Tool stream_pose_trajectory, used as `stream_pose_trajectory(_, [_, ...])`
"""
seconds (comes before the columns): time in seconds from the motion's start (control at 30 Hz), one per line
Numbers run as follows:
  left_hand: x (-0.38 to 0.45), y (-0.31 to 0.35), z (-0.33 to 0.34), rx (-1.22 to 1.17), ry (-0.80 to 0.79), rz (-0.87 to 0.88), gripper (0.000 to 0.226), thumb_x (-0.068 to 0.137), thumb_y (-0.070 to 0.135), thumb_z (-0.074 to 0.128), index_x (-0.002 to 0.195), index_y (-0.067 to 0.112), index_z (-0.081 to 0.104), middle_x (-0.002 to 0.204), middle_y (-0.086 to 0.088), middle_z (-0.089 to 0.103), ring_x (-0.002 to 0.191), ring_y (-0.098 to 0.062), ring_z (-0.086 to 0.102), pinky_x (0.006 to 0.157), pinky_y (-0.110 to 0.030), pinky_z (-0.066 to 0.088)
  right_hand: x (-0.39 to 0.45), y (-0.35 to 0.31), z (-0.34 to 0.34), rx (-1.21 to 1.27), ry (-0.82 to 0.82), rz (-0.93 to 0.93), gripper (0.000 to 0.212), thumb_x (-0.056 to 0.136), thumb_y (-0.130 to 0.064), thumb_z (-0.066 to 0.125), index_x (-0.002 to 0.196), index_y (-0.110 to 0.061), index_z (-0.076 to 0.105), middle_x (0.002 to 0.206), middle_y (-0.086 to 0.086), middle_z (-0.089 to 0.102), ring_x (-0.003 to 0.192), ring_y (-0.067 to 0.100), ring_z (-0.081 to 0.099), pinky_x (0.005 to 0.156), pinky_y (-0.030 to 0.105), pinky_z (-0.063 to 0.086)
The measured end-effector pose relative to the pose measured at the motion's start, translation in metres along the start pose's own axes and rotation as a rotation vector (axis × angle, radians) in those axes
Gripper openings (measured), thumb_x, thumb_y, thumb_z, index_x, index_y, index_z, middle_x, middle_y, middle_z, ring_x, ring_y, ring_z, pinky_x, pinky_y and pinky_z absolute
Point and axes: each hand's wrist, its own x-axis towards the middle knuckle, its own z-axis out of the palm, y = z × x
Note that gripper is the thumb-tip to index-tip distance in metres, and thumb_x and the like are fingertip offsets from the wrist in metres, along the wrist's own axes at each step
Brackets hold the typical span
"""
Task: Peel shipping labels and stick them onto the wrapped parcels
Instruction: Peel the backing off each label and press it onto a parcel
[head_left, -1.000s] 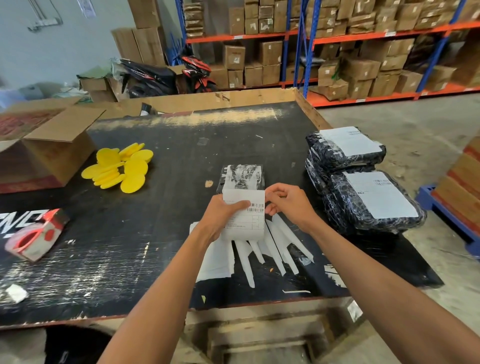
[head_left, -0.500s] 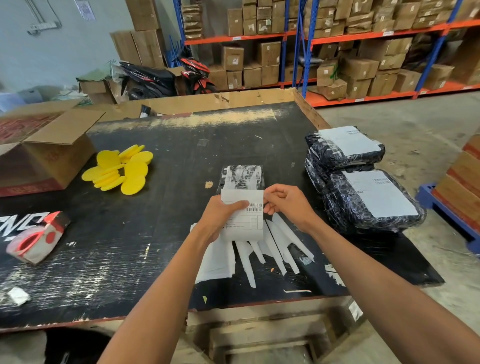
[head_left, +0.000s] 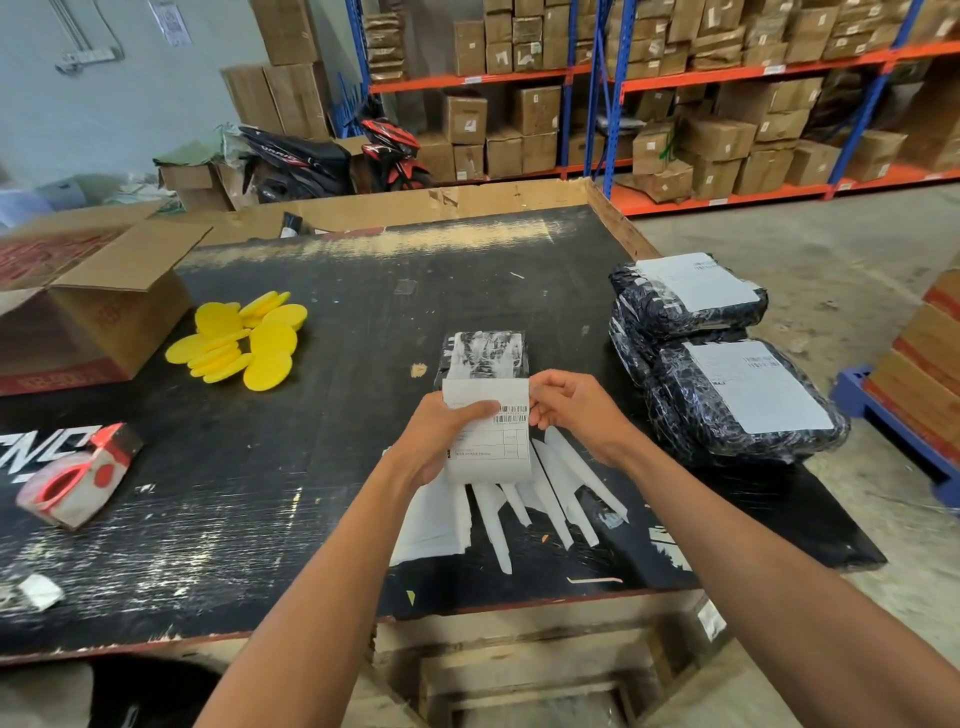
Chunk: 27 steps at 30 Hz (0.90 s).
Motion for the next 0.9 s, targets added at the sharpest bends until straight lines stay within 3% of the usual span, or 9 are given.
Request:
stream_pose_trajectory(0.2, [-0.0035,0.0042,0.0074,-0.065,-0.112,-0.041,0.03,0.085,0.004,0.073,0.115,0.003,0.07,0.11,-0.017,0.075,0.093,-0.027,0.074,0.076,-0.036,0.06,-0.0032,-0.0059,0.0069,0.113,-0.086,0.025,0.02,0.102,-0.008,0.053,0.107,0.005,0.067,0.08,0.008,0.066,0.064,0.011,0.054,0.057,0.021,0.043])
stream_pose_trajectory(0.4, [0.0008,0.0057,0.0046,-0.056,0.008,0.007,0.024,0.083,0.003,0.076,0.107,0.007,0.072,0.104,-0.014,0.077,0.09,-0.026,0.073,0.08,-0.038,0.059,-0.0047,-0.0071,0.0016,0.092,0.052,-0.046,0.016,0.098,-0.004,0.059,0.104,0.007,0.068,0.08,0.013,0.071,0.064,0.014,0.064,0.061,0.021,0.054])
stream_pose_trajectory(0.77, [0.0014,0.0071,0.0024,0.016,0.049,0.03,0.024,0.082,0.003,0.078,0.104,0.009,0.073,0.1,-0.01,0.078,0.089,-0.024,0.075,0.081,-0.039,0.061,-0.0033,-0.0055,0.0005,-0.046,0.049,-0.057,0.01,0.097,-0.004,0.061,0.098,0.0,0.07,0.081,0.013,0.072,0.066,0.017,0.067,0.061,0.023,0.054])
stream_pose_trajectory(0.9, [0.0004,0.0079,0.0022,0.025,0.038,0.021,0.023,0.082,0.004,0.078,0.105,0.009,0.073,0.098,-0.008,0.079,0.086,-0.022,0.075,0.075,-0.035,0.059,-0.0048,-0.0071,0.0011,-0.008,0.031,-0.05,0.01,0.097,-0.003,0.06,0.096,-0.002,0.071,0.077,0.01,0.072,0.064,0.013,0.066,0.061,0.021,0.054])
